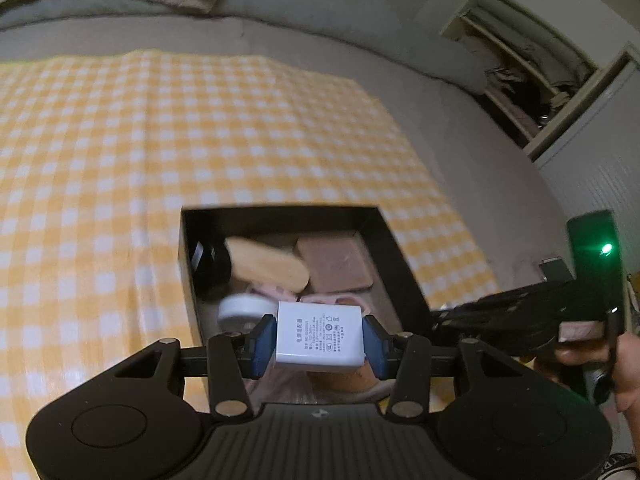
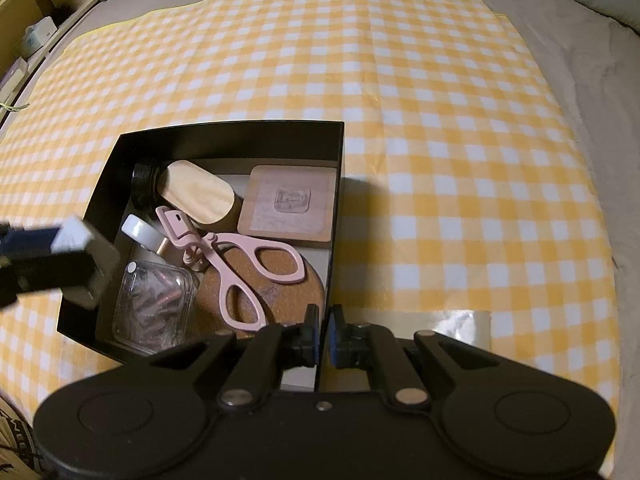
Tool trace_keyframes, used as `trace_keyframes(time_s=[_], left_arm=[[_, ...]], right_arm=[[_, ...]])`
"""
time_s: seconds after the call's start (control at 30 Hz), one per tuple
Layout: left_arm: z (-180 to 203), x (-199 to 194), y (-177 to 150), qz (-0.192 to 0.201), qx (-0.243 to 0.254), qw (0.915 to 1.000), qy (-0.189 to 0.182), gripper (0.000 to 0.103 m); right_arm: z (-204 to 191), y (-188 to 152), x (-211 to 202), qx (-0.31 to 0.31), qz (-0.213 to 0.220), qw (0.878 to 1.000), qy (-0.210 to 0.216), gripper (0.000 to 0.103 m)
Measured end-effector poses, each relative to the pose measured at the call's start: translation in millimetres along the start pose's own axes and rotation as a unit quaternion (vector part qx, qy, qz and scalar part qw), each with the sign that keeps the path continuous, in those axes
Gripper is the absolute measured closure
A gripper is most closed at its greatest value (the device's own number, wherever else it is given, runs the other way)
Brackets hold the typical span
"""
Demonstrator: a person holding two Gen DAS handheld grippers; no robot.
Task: Organize rigid objects
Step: 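Carry the white charger with the left tool into the box, release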
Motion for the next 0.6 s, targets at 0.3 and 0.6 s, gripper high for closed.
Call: trace_keyframes(time_s=[0.3,0.6], left_arm=[[-12.4,10.6,-13.4,-0.007,-0.008,0.9991,0.042,0.055],[-11.1,15.8,-15.6,-0.015,-0.006,0.9986,0.051,0.039]], right_arm=[[-1.6,0.6,1.2,-0.005,-0.003,1.000,-0.007,0.098],[-1.7,0.7,1.8,-0.006,-0.003,1.000,-0.007,0.098]])
Point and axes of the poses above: each gripper's, at about its wrist camera, not at the fingertips, and x roughly the way its jaws point, z to its right, y to its top, the point moved 3 cm from there along x, roughly the way its jaws point, and after that the axes turned 12 degrees about -x, right-handed, at the moved point
